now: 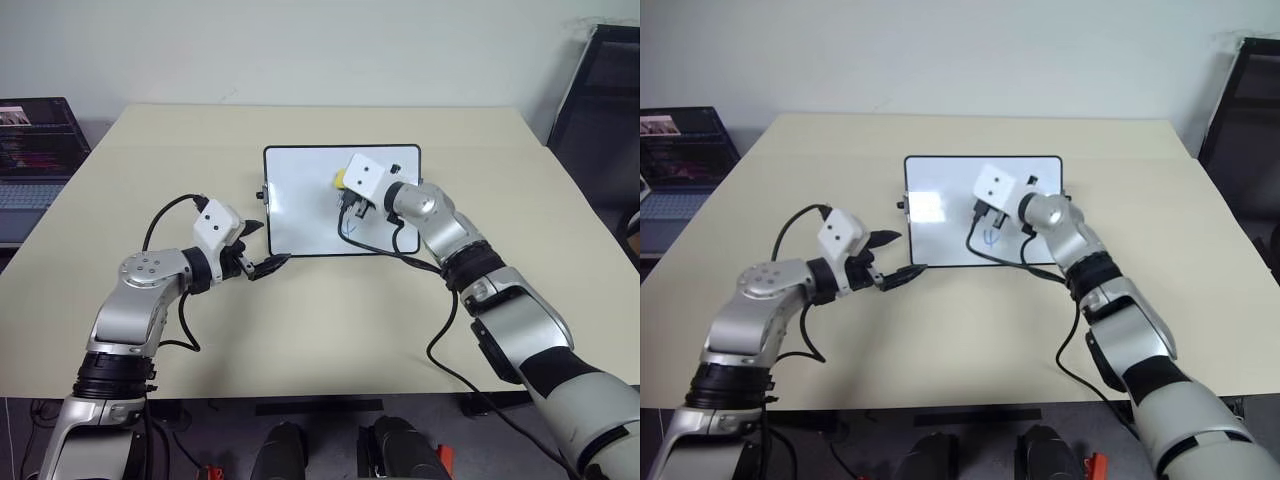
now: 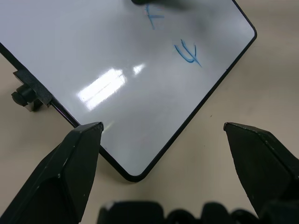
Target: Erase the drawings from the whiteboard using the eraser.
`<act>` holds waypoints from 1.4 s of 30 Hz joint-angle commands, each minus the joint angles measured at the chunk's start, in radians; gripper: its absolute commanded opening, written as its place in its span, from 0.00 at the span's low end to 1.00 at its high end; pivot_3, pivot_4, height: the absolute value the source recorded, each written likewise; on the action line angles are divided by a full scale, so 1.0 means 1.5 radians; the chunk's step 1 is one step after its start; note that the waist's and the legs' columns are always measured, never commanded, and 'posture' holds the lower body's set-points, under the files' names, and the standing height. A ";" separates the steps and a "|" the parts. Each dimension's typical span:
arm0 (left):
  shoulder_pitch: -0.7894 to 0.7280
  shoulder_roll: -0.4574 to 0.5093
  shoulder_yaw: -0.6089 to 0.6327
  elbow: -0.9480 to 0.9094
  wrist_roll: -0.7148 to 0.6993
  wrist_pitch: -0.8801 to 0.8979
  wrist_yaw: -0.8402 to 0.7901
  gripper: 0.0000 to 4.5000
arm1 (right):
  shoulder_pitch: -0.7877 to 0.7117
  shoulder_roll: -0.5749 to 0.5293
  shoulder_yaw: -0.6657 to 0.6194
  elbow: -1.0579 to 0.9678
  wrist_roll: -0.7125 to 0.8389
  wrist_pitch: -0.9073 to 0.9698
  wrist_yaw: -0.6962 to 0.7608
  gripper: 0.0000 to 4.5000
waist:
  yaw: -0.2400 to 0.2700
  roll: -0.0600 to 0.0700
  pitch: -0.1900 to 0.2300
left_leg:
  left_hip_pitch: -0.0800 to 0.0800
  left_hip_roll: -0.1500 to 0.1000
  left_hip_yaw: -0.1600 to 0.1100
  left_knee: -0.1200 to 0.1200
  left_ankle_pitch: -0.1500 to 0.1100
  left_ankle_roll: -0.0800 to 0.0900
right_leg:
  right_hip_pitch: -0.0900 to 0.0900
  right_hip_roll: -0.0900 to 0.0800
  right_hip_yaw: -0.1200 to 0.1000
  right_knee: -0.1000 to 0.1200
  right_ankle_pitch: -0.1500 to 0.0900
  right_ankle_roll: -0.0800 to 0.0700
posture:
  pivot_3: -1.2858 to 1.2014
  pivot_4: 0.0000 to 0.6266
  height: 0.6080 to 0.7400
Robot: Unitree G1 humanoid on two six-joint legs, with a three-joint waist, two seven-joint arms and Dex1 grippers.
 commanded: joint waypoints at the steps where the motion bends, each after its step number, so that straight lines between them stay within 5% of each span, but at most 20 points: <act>1: -0.006 -0.003 0.001 -0.016 0.000 -0.009 0.002 1.00 | 0.009 -0.008 0.002 -0.001 -0.001 0.014 0.049 0.22 | 0.000 0.000 0.000 | 0.000 0.000 0.000 0.000 0.000 0.000 | 0.000 0.000 0.000 0.000 0.000 0.000 | 0.52 0.24 1.00; 7: -0.005 -0.008 -0.001 -0.035 -0.002 0.006 0.008 1.00 | 0.068 -0.019 0.040 -0.069 -0.017 0.044 0.173 0.22 | 0.000 0.000 0.000 | 0.000 0.000 0.000 0.000 0.000 0.000 | 0.000 0.000 0.000 0.000 0.000 0.000 | 0.52 0.24 1.00; 16: -0.011 -0.008 -0.004 -0.055 -0.006 0.028 0.014 1.00 | 0.012 -0.016 0.001 -0.018 -0.025 0.025 0.024 0.22 | -0.001 0.000 0.000 | 0.001 0.000 0.000 0.000 0.001 0.001 | 0.001 0.000 0.000 0.000 0.000 0.000 | 0.52 0.24 1.00; 28: -0.011 -0.010 -0.005 -0.062 -0.008 0.035 0.017 1.00 | 0.062 -0.028 0.050 -0.066 -0.030 0.057 0.174 0.22 | -0.001 0.000 0.000 | 0.001 0.000 0.000 0.000 0.001 0.001 | 0.001 0.000 0.000 0.000 0.000 0.000 | 0.52 0.24 1.00; 35: -0.008 -0.010 -0.005 -0.065 -0.007 0.035 0.017 1.00 | 0.018 -0.022 0.012 -0.026 -0.037 0.031 0.042 0.22 | -0.001 0.000 0.000 | 0.001 0.000 0.000 0.000 0.002 0.001 | 0.001 0.000 0.001 0.000 0.000 0.000 | 0.52 0.24 1.00; 42: -0.006 -0.012 -0.006 -0.063 -0.006 0.032 0.016 1.00 | 0.021 -0.032 0.016 -0.013 -0.028 0.032 0.062 0.22 | 0.000 0.000 0.000 | 0.001 0.000 0.000 0.000 0.002 0.001 | 0.001 0.000 0.001 0.000 0.000 0.000 | 0.52 0.24 1.00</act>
